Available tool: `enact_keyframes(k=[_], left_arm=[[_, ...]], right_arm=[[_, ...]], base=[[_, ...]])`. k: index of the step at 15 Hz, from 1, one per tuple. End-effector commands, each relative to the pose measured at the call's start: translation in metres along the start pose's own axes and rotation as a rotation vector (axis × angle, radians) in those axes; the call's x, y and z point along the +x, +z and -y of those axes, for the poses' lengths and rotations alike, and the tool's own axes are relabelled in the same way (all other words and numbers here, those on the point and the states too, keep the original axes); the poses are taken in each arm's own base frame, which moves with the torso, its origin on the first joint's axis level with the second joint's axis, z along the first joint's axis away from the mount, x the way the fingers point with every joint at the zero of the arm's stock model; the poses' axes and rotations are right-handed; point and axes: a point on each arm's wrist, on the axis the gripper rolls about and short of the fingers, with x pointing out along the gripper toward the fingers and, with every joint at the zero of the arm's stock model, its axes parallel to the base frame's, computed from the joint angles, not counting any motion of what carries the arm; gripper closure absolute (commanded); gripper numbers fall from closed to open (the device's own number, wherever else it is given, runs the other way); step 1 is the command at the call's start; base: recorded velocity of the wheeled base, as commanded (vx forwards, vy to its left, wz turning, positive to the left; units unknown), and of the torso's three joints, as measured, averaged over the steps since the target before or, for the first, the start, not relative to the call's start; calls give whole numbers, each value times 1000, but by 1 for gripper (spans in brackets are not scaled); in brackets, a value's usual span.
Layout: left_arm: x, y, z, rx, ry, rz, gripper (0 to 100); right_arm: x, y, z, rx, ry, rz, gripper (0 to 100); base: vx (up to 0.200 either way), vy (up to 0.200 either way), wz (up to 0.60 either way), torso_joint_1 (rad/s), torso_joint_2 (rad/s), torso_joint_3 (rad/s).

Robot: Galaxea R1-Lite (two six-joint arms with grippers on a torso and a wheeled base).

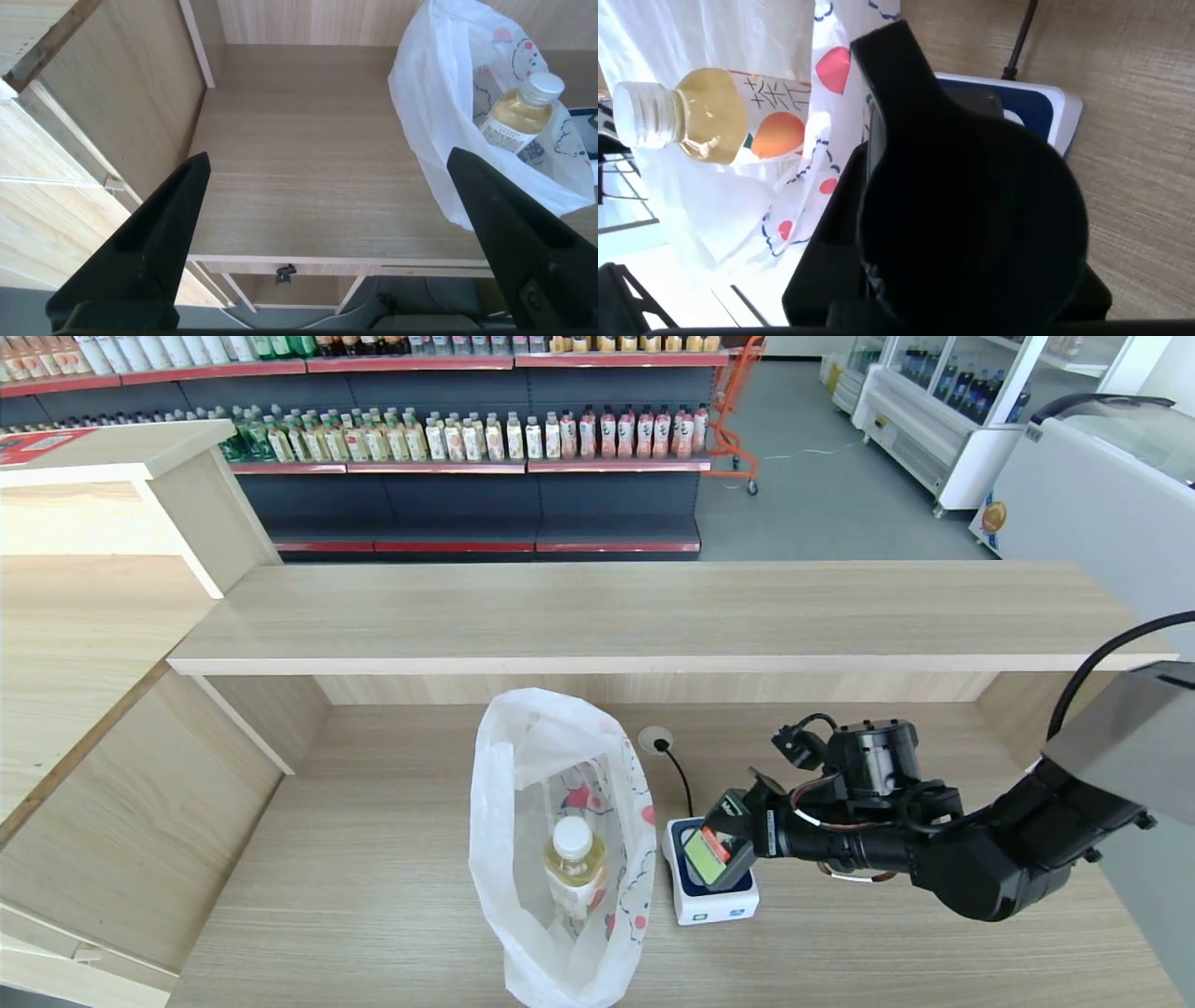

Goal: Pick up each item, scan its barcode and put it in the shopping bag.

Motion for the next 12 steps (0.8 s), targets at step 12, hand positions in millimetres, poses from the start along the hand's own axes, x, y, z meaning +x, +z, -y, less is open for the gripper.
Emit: enact_keyframes(k=[12], left_arm=[[0, 0, 0, 0, 0, 1, 0]], right_arm=[[-28, 38, -50, 43, 72, 151, 100]], base=[[0, 0, 0, 0, 0, 0]])
